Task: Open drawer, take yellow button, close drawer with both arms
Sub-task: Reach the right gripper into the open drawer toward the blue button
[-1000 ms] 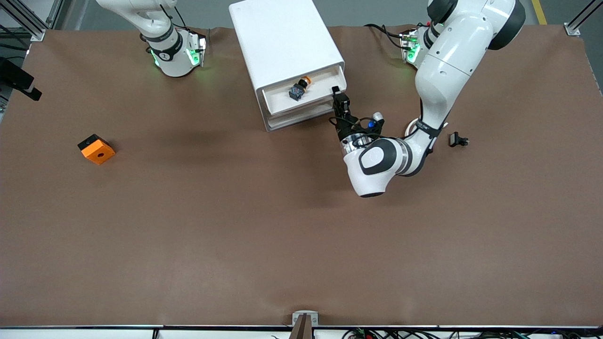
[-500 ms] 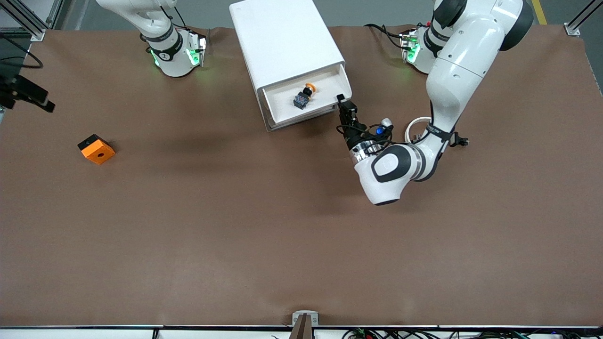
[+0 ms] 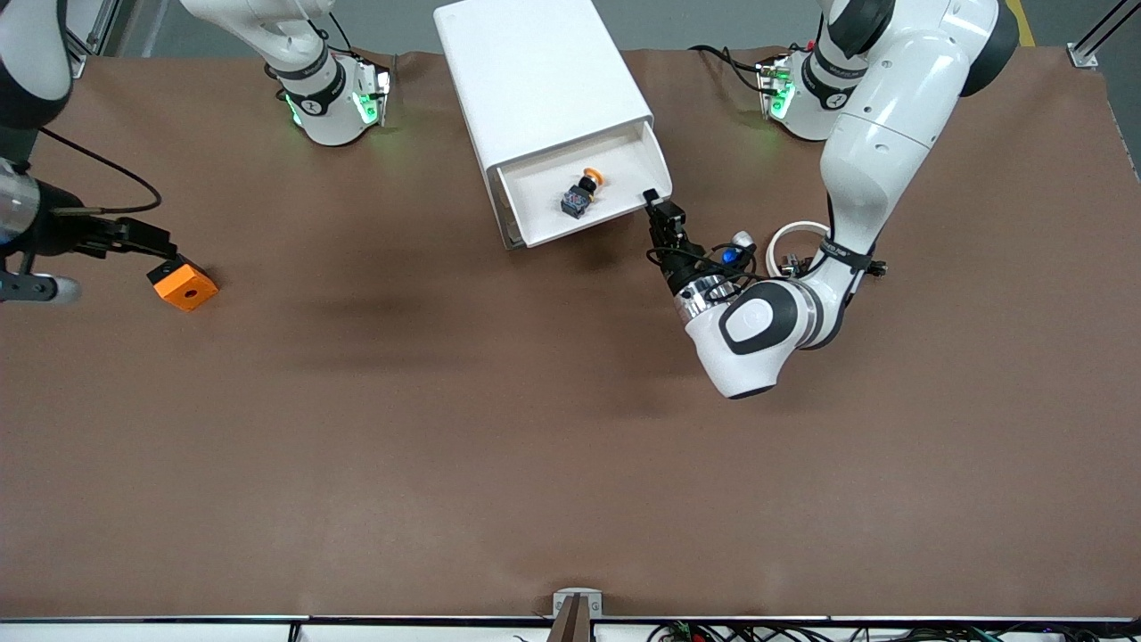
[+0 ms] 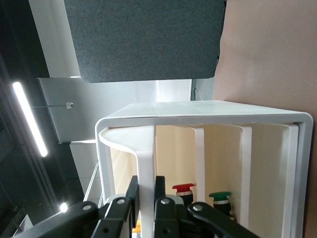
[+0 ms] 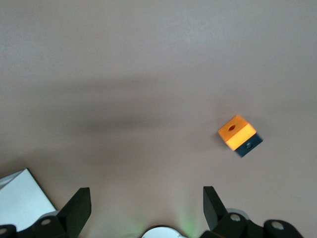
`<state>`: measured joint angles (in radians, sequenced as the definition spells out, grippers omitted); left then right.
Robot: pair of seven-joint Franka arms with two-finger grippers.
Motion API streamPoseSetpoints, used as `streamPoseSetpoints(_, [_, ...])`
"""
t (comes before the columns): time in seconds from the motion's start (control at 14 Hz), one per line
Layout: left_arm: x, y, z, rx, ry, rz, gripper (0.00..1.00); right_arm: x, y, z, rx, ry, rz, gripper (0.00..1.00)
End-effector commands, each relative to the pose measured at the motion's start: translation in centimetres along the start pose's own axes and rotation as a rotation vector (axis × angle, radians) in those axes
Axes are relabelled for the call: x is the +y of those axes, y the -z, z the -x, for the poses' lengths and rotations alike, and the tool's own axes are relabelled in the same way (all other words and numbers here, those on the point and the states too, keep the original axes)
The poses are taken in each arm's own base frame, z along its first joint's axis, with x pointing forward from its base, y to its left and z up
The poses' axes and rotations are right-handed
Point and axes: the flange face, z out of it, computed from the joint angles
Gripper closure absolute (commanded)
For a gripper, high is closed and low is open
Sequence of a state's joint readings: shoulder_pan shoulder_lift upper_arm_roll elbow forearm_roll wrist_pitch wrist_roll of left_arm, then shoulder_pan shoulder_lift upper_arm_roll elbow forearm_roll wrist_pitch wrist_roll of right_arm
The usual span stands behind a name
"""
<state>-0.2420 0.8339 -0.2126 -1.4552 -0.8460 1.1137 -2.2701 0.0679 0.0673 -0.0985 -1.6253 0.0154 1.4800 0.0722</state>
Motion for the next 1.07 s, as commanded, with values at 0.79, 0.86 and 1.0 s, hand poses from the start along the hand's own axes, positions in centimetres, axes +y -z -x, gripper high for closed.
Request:
streamPoseSetpoints(0.79, [0.4,1.7,-1.8,-0.011,0.009,-0.027,0.00,-24.2,1.7,8.8,-0.042,-0.394,-0.071,0.00])
streamPoseSetpoints(0.86, [0.3,1.8,-1.8,-0.010,0.007,-0.028,0.00,-25.8,2.0,9.8,-0.019,-0.383,-0.085,0.00])
streamPoseSetpoints(1.0, [-0.1,2.0,-2.0,-0.007,-0.006,-0.026,0.00,-29.0,1.6,11.5,0.002,-0.403,-0.095,0.00])
